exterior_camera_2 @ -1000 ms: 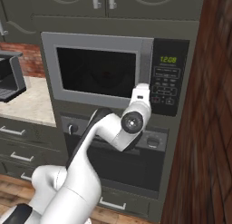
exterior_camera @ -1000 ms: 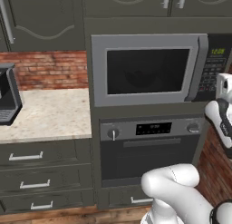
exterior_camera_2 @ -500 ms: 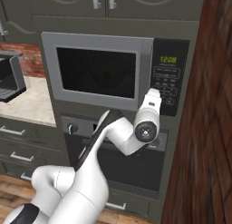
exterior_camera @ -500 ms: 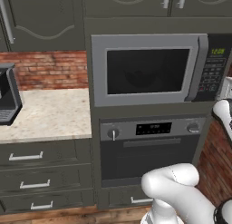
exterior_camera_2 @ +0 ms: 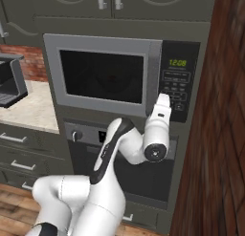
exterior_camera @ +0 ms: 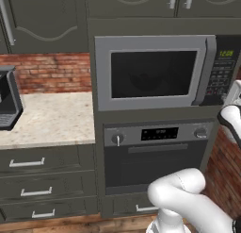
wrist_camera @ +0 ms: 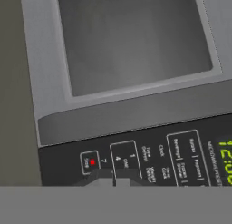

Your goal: Pick the tomato from the sink and place it in the bowl. Then pick the bowl and place it in the microwave. Then close the microwave door and press the start button.

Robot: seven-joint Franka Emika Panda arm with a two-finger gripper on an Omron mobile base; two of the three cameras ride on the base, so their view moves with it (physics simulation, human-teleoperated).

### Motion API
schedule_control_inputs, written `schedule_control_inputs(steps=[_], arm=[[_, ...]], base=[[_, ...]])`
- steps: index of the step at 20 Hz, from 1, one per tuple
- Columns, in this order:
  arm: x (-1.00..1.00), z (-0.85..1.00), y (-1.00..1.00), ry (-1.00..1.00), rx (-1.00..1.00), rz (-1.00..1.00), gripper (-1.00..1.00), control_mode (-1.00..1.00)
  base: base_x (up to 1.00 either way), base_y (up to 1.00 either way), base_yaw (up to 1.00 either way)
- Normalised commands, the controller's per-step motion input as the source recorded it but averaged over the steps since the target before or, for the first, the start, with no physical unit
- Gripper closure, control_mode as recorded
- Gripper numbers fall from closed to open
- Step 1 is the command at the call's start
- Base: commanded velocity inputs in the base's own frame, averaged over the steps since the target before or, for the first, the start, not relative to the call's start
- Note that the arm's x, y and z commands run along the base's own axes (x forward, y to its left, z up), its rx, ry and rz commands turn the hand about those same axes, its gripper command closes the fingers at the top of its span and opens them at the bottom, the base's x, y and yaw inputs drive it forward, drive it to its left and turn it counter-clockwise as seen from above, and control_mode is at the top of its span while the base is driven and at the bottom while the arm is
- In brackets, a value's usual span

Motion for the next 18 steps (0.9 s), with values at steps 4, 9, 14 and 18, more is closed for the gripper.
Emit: schedule_control_inputs(steps=[4, 9, 14, 18], arm=[[0.19, -0.11, -0.01, -0.16, 0.00, 0.00, 1.00, -1.00], [0.11, -0.15, -0.17, -0.09, 0.00, 0.00, 1.00, -1.00], [0.11, -0.02, -0.27, -0.05, 0.00, 0.00, 1.00, -1.00], [0.28, 0.00, -0.14, -0.04, 0.00, 0.00, 1.00, -1.00]], base=[[0.00, 0.00, 0.00], [0.00, 0.00, 0.00], [0.00, 0.00, 0.00], [0.00, 0.00, 0.00]])
